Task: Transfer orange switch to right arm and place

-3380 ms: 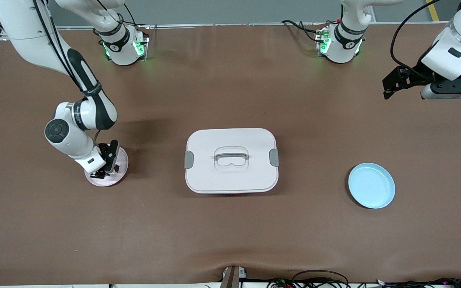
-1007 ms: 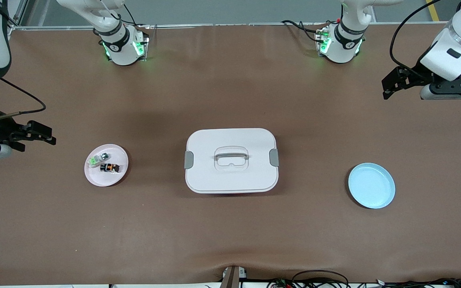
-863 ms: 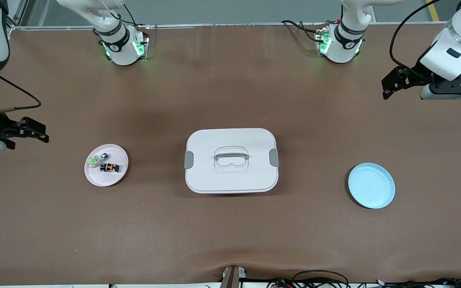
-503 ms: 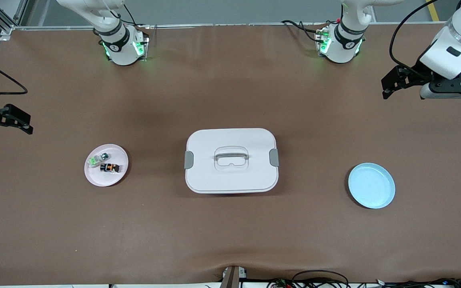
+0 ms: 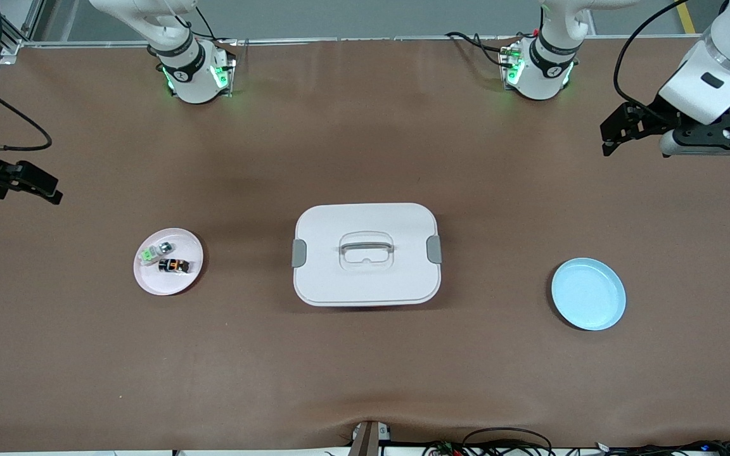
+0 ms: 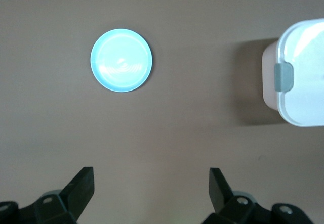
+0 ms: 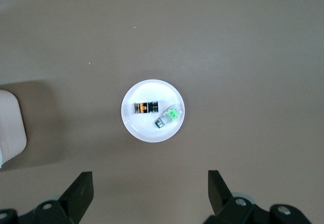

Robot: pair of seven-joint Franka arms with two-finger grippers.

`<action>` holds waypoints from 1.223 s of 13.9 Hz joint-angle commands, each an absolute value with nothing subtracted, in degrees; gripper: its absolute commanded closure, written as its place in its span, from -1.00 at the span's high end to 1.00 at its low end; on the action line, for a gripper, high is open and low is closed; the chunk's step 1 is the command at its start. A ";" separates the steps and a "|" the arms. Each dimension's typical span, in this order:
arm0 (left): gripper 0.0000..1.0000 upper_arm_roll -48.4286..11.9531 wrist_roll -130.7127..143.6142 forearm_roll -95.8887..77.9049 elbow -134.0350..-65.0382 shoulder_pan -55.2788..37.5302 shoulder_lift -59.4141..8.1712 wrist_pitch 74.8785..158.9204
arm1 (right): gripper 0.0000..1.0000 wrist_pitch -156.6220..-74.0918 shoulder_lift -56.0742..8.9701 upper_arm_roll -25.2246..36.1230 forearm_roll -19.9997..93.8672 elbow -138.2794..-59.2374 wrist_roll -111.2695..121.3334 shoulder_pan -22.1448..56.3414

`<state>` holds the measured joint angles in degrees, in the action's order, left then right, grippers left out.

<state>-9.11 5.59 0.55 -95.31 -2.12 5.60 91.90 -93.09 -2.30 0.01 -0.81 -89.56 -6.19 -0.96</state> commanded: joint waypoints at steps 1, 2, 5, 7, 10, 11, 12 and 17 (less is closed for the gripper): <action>1.00 -9.23 2.11 0.44 -94.83 -1.50 6.24 91.23 | 1.00 -91.85 -1.14 0.44 0.53 -90.00 -7.29 -0.97; 1.00 -8.88 1.67 0.44 -94.14 -1.49 6.24 91.23 | 1.00 -91.85 -1.06 0.53 0.53 -90.00 -7.12 -1.05; 1.00 -7.39 0.01 0.44 -92.64 -1.41 6.06 90.62 | 1.00 -92.11 -0.70 0.70 0.79 -90.00 -7.12 -0.97; 1.00 -6.94 -0.35 0.44 -91.24 -1.32 5.98 88.61 | 1.00 -91.94 -0.62 1.92 0.79 -90.09 -7.21 -0.36; 1.00 -5.54 -0.96 0.44 -90.70 -1.41 6.15 87.02 | 1.00 -91.85 -0.44 3.43 3.32 -90.17 -7.21 -0.26; 1.00 -5.28 -2.62 0.44 -90.70 -1.32 6.33 86.66 | 1.00 -91.85 0.08 3.78 3.95 -90.44 -6.86 -0.70; 1.00 -4.66 -4.12 0.44 -90.70 -1.32 6.42 86.49 | 1.00 -91.76 0.17 3.78 3.96 -90.44 -6.59 -0.62; 1.00 -4.57 -3.52 0.26 -90.62 -1.49 6.68 86.31 | 1.00 -91.23 0.62 3.52 3.87 -90.79 -4.84 -0.97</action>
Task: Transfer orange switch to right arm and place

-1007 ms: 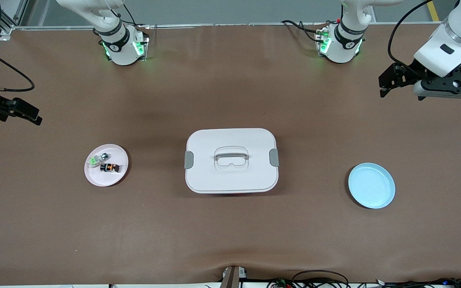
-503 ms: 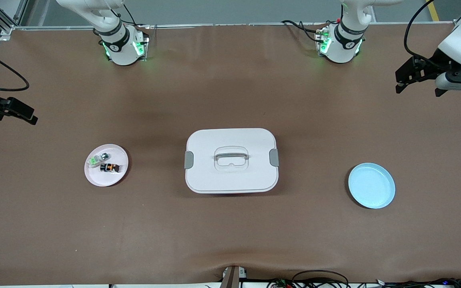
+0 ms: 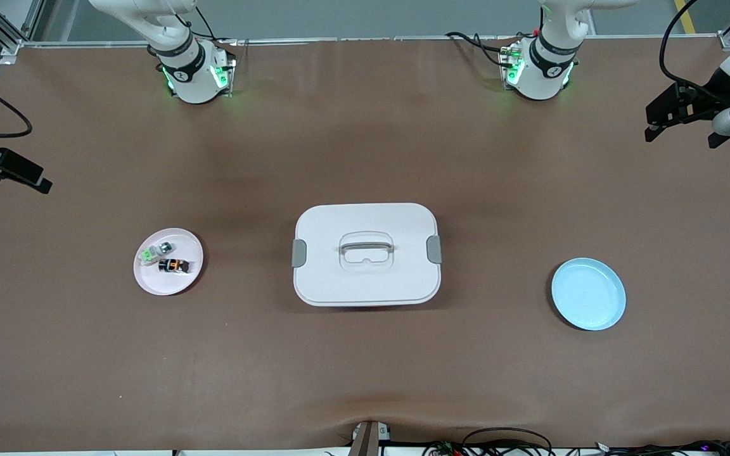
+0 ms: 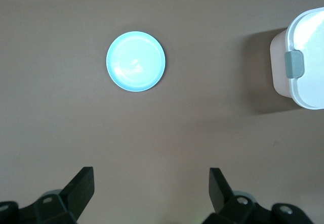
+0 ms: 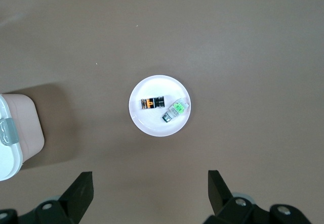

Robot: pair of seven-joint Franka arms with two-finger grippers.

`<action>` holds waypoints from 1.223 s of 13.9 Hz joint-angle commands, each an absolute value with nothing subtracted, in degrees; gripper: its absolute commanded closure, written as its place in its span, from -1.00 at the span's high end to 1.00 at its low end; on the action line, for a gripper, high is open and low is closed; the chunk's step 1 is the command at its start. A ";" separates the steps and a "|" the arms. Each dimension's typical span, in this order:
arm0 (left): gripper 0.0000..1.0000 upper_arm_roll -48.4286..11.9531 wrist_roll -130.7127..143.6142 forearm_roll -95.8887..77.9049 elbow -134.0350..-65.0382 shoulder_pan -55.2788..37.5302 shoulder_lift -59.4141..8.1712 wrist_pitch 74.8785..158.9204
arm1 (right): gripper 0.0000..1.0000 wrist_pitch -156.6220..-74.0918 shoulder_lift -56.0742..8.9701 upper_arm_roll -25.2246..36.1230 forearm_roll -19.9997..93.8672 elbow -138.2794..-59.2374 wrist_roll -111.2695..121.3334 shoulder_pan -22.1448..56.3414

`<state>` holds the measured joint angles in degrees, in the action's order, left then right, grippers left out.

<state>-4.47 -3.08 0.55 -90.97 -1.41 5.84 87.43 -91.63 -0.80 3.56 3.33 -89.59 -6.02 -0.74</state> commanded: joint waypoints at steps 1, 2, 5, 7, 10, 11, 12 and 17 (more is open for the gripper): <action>1.00 -4.66 -3.08 0.00 -90.53 -1.49 6.68 86.31 | 1.00 -91.06 0.62 3.43 3.87 -90.79 -3.35 -1.23; 1.00 -4.75 -2.03 -0.17 -90.53 -1.49 6.68 86.31 | 1.00 -91.05 0.62 3.34 3.87 -90.79 -2.90 -1.75; 1.00 -4.83 -0.79 -0.18 -90.44 -1.49 6.59 86.31 | 1.00 -91.23 0.62 2.99 3.87 -90.79 -2.99 -2.37; 1.00 -4.83 -1.14 0.35 -89.65 -1.49 6.42 85.18 | 1.00 -91.06 0.70 2.20 3.78 -90.79 -3.34 -2.72; 1.00 -4.83 -1.05 0.44 -88.33 -1.49 6.15 84.20 | 1.00 -91.23 0.97 1.15 3.43 -90.79 -3.69 -3.08; 1.00 -4.66 -1.05 0.44 -88.16 -1.49 6.15 83.76 | 1.00 -91.23 0.97 0.97 3.34 -90.79 -3.69 -3.08; 1.00 -4.57 -1.05 0.44 -87.89 -1.49 6.15 83.59 | 1.00 -91.14 0.97 0.88 3.17 -90.79 -3.60 -3.25; 1.00 -4.48 -1.41 0.44 -87.80 -1.41 5.98 83.24 | 1.00 -90.97 1.32 -1.49 -0.52 -90.79 -1.94 -3.51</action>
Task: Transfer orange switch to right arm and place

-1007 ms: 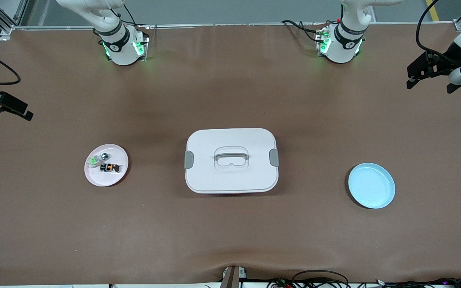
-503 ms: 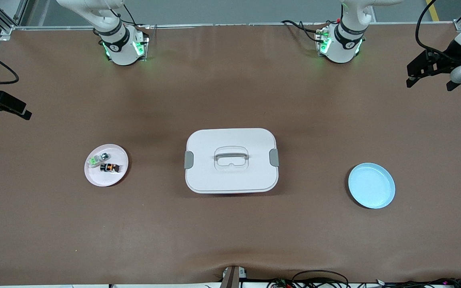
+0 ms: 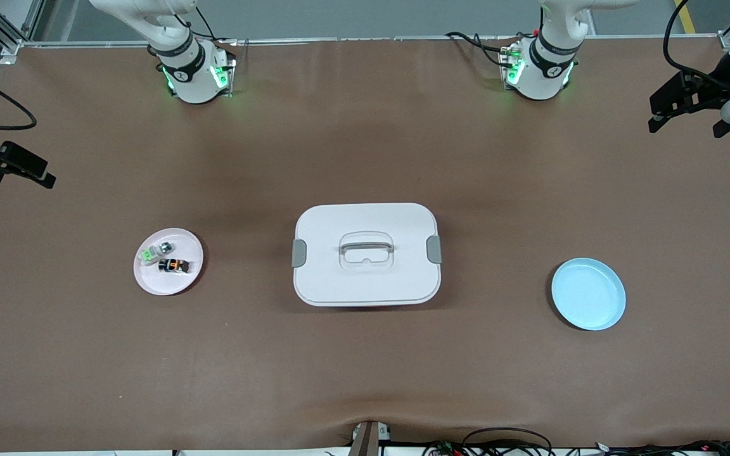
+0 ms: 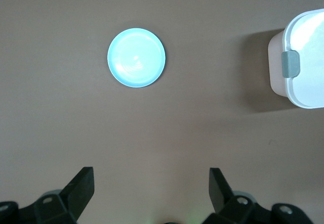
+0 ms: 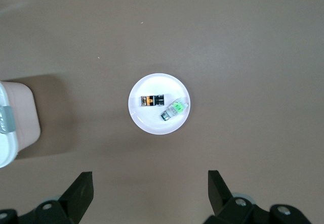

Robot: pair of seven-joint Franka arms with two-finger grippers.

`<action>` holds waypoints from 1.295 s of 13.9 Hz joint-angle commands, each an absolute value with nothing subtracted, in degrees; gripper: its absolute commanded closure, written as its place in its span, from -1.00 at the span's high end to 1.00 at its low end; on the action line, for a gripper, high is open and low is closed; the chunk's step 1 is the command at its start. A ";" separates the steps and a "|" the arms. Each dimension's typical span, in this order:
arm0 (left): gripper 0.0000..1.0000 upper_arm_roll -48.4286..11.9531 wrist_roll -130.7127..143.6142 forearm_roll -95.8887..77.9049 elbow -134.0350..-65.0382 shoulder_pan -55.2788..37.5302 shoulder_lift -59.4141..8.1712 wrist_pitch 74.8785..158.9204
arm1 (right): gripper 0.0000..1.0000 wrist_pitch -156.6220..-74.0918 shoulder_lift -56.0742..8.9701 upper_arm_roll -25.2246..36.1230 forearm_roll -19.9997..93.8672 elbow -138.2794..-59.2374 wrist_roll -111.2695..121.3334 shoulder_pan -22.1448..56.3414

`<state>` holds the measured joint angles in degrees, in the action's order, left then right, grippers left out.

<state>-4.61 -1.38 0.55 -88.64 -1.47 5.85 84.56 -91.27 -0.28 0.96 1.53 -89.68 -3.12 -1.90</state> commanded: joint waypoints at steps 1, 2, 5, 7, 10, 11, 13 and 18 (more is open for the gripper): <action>1.00 -4.40 -1.41 0.44 -87.63 -1.41 5.98 82.88 | 1.00 -90.88 1.41 -1.58 -0.61 -90.79 -1.76 -3.78; 1.00 -4.39 -1.49 0.35 -87.45 -1.41 5.98 82.88 | 1.00 -90.70 1.41 -1.58 -0.62 -90.79 -1.67 -3.78; 1.00 -4.13 -1.41 0.44 -85.34 -1.23 5.28 82.88 | 1.00 -90.79 1.49 -1.58 -0.70 -90.79 -0.36 -3.78; 1.00 -3.96 -1.41 0.53 -85.69 -1.32 5.01 82.71 | 1.00 -91.05 1.49 -1.32 -0.70 -90.79 -0.18 -3.34; 1.00 -3.96 -1.49 0.44 -85.61 -1.41 4.75 82.35 | 1.00 -91.23 1.49 -1.41 -0.62 -90.88 -0.26 -3.25; 1.00 -3.96 -1.49 0.44 -85.61 -1.32 4.75 82.35 | 1.00 -91.40 1.49 -1.41 -0.53 -90.88 -0.26 -3.25; 1.00 -3.96 -1.67 0.53 -85.69 -1.32 4.13 82.27 | 1.00 -91.58 1.49 -1.41 -0.27 -90.97 -0.35 -3.34; 1.00 -4.22 -1.23 0.61 -85.78 -1.58 4.22 79.64 | 1.00 -91.85 1.41 -1.23 0.09 -90.97 -1.05 -3.78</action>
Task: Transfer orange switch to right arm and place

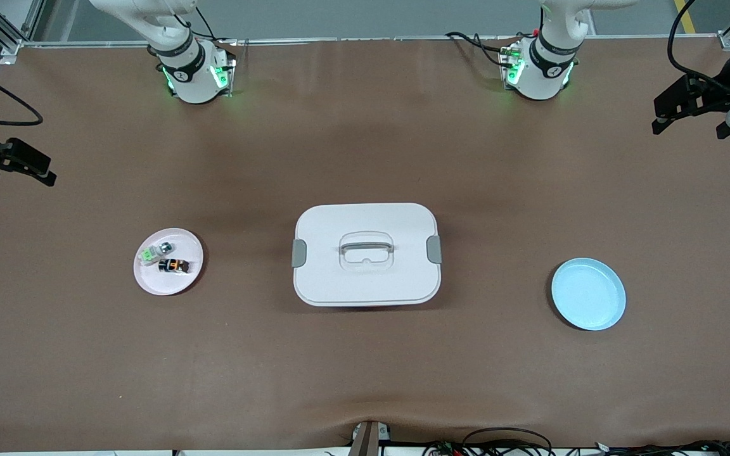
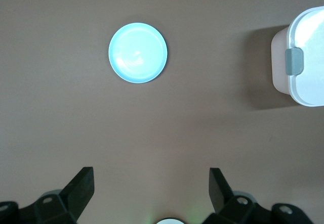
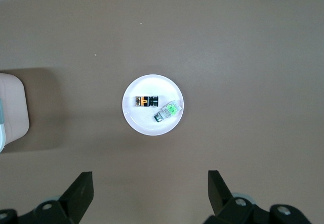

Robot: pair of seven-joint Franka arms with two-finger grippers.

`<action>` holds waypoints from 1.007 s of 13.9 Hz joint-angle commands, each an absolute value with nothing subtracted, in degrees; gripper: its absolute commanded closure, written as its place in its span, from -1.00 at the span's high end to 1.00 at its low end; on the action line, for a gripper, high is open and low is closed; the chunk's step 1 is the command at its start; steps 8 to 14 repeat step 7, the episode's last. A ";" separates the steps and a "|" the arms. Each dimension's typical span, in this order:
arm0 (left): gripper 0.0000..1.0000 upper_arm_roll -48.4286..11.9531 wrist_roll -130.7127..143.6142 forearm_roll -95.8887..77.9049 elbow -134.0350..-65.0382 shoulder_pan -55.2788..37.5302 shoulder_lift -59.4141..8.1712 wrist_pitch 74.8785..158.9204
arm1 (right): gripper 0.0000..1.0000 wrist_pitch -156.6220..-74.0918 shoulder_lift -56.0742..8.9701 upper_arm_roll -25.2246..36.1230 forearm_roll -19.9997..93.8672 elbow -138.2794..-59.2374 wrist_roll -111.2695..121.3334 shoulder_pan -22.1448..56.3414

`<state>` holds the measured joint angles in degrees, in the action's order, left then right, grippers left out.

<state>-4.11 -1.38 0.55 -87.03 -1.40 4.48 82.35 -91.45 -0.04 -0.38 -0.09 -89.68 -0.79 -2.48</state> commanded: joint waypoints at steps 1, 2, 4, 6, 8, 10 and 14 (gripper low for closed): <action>1.00 -4.22 -1.49 0.53 -85.61 -1.50 4.13 79.63 | 1.00 -91.85 1.41 -1.23 0.09 -90.97 -0.97 -3.78; 1.00 -4.04 -1.76 0.53 -85.61 -1.41 4.22 79.54 | 1.00 -91.76 1.41 -1.06 0.00 -90.97 -0.97 -3.87; 1.00 -3.96 -1.85 0.44 -85.43 -1.32 4.31 79.37 | 1.00 -91.76 1.41 -1.05 0.09 -90.97 -0.97 -3.87; 1.00 -3.96 -1.76 0.53 -85.43 -1.41 4.31 79.37 | 1.00 -91.67 1.49 -1.05 0.00 -90.97 -1.05 -3.87; 1.00 -3.96 -1.76 0.53 -85.43 -1.49 4.22 79.37 | 1.00 -91.67 1.49 -1.05 0.00 -90.97 -1.05 -3.87; 1.00 -3.96 -1.76 0.53 -85.43 -1.49 4.22 79.37 | 1.00 -91.67 1.49 -1.05 0.00 -90.97 -1.05 -3.87; 1.00 -3.96 -1.76 0.53 -85.43 -1.49 4.22 79.37 | 1.00 -91.67 1.49 -1.05 0.00 -90.97 -1.05 -3.87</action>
